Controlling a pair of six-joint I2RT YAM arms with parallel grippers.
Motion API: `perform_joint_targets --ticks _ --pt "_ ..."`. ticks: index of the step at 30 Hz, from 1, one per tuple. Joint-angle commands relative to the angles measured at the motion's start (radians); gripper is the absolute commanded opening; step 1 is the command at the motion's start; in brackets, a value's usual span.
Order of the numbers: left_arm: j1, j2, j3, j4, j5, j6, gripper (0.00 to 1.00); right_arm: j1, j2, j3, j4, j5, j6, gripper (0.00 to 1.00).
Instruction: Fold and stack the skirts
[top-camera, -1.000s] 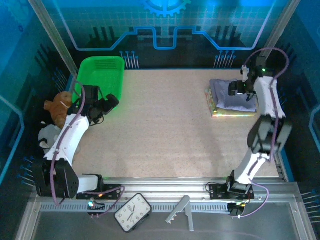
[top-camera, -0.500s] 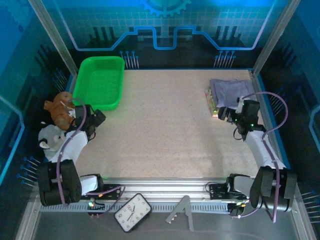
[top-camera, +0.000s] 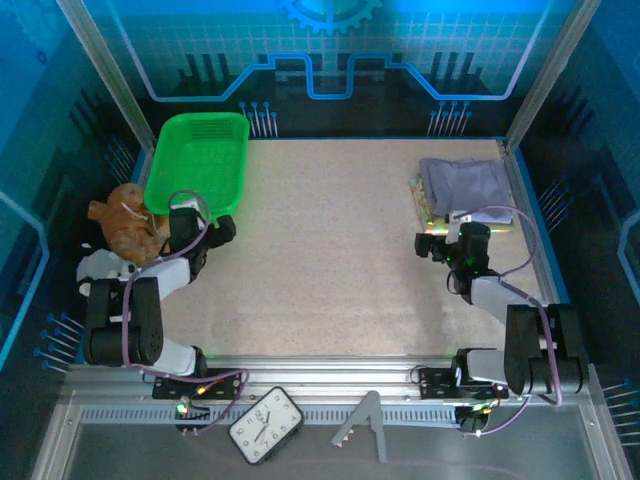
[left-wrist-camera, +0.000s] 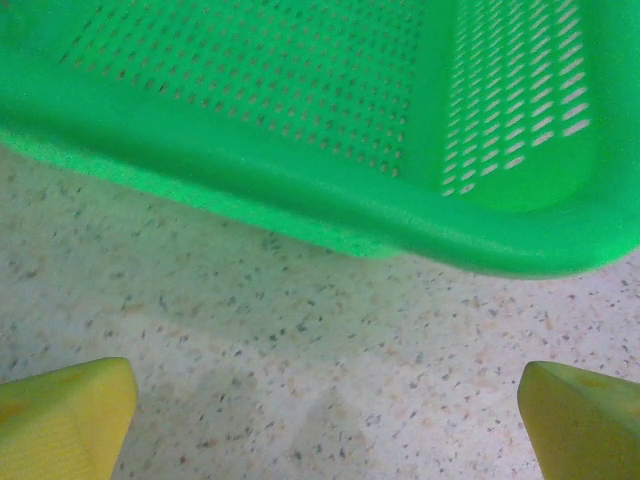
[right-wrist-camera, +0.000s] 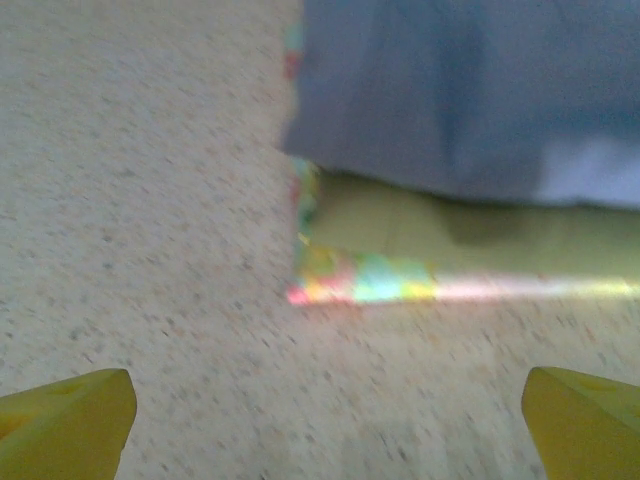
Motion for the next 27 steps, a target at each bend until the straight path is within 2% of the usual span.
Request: perform_joint_targets --ticks 1,3,4,7,9,11,13,27 --pt "-0.004 0.007 -0.042 0.194 0.011 0.078 0.99 0.054 0.038 0.008 0.206 0.045 -0.106 1.00" --pt "-0.017 0.007 -0.114 0.351 0.012 0.111 0.99 0.070 0.078 -0.005 0.288 0.051 -0.139 1.00" --pt "-0.032 -0.005 -0.134 0.374 0.000 0.123 0.99 0.075 0.106 -0.006 0.309 0.049 -0.145 1.00" --pt "-0.095 0.019 -0.215 0.534 -0.079 0.170 0.99 0.110 0.218 -0.042 0.491 0.097 -0.178 1.00" --pt "-0.116 0.147 -0.289 0.849 -0.096 0.214 0.99 0.085 0.202 0.001 0.372 0.111 -0.131 1.00" --pt "-0.112 0.060 -0.238 0.606 -0.161 0.154 0.99 0.075 0.198 0.004 0.356 0.098 -0.125 1.00" --pt "-0.143 0.103 -0.203 0.618 -0.196 0.202 0.99 0.077 0.200 0.001 0.368 0.105 -0.124 1.00" --pt "-0.141 0.101 -0.205 0.615 -0.204 0.190 0.99 0.066 0.201 0.008 0.356 0.050 -0.132 1.00"
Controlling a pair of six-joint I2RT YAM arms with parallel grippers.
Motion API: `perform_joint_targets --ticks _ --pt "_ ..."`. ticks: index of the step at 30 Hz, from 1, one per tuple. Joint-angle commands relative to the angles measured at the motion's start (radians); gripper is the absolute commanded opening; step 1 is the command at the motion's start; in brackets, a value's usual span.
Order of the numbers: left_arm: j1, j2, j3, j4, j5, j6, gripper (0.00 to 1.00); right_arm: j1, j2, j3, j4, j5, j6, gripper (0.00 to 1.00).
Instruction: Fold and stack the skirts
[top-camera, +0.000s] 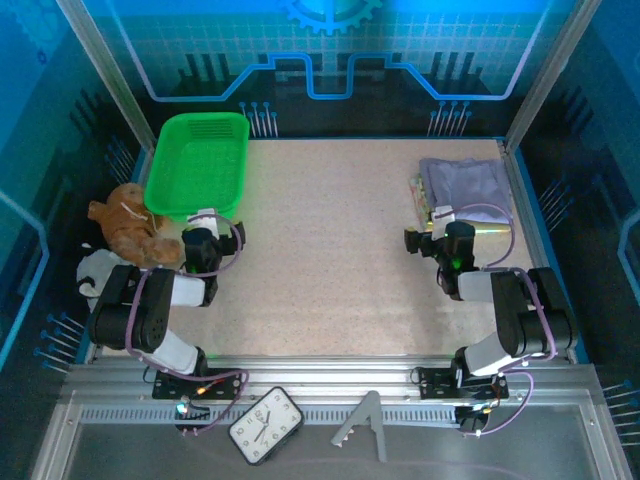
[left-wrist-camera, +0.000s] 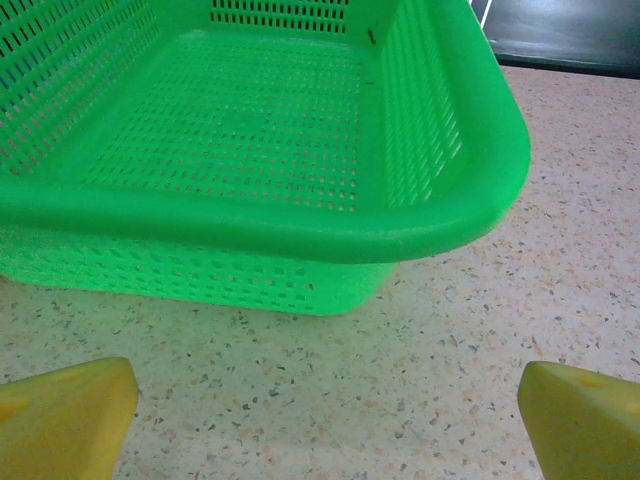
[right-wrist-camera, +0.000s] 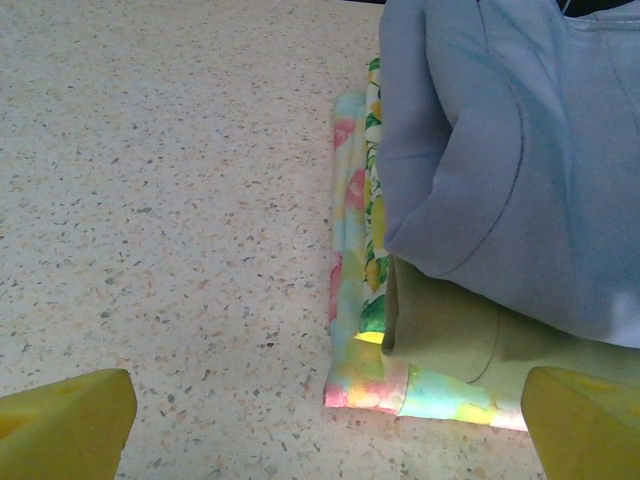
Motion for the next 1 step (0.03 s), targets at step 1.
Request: perform_joint_targets --ticks 1 --pt "-0.005 0.006 0.013 0.034 -0.018 0.013 0.99 -0.008 -0.003 0.020 0.034 -0.012 -0.008 1.00"
